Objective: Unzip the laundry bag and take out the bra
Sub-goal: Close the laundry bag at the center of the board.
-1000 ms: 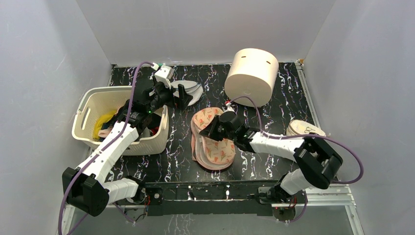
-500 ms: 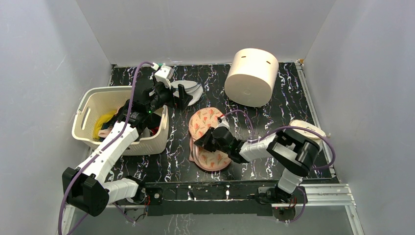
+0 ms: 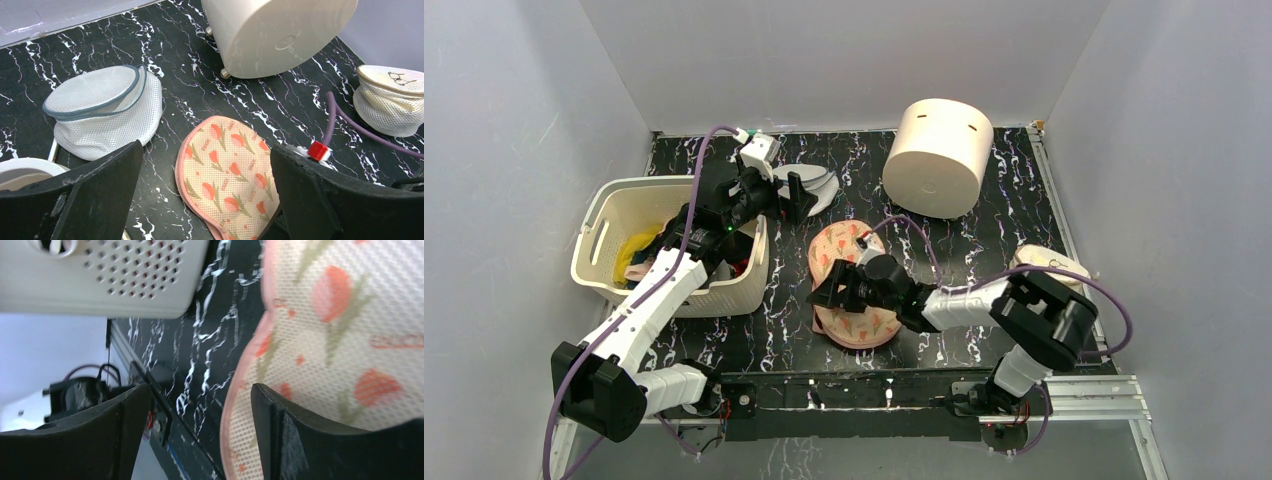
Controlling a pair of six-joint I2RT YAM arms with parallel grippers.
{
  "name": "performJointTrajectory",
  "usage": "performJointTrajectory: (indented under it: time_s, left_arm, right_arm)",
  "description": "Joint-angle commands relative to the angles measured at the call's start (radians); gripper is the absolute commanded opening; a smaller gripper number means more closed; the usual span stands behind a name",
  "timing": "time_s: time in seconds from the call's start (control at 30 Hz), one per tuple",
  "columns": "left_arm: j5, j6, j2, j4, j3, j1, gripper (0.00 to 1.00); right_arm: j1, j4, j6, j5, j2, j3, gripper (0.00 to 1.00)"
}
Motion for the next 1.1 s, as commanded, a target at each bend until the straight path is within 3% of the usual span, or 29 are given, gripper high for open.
performJointTrajectory:
  time_s: [0.0, 0.17, 0.33, 0.57, 0.67, 0.83, 1.07]
  left_arm:
    - [0.009, 0.004, -0.032, 0.024, 0.004, -0.003, 0.98]
    - [0.014, 0.001, -0.026, 0.028, 0.000, -0.003, 0.98]
    - [0.008, 0.004, -0.014, 0.026, -0.002, -0.003, 0.98]
    - [0.008, 0.005, -0.008, 0.026, 0.000, -0.003, 0.98]
    - [0.011, 0.005, -0.006, 0.024, 0.000, -0.003, 0.98]
    - [-0.005, 0.014, -0.009, 0.019, 0.000, -0.003, 0.98]
    - [-0.031, 0.025, -0.020, 0.016, -0.009, -0.004, 0.98]
  right_arm:
    - [-0.025, -0.150, -0.165, -0.138, -0.085, 0.077, 0.73]
    - [-0.038, -0.055, -0.154, -0.142, -0.074, 0.061, 0.74]
    - [-0.032, 0.075, -0.107, -0.269, 0.086, 0.107, 0.68]
    - [-0.028, 0.229, -0.060, -0.272, 0.202, 0.001, 0.67]
    - [-0.029, 0.170, -0.090, -0.264, 0.190, 0.017, 0.67]
    - [-0.027, -0.050, -0.197, -0.220, 0.026, 0.092, 0.69]
    - [-0.072, -0.398, -0.451, 0.016, -0.252, 0.113, 0.82]
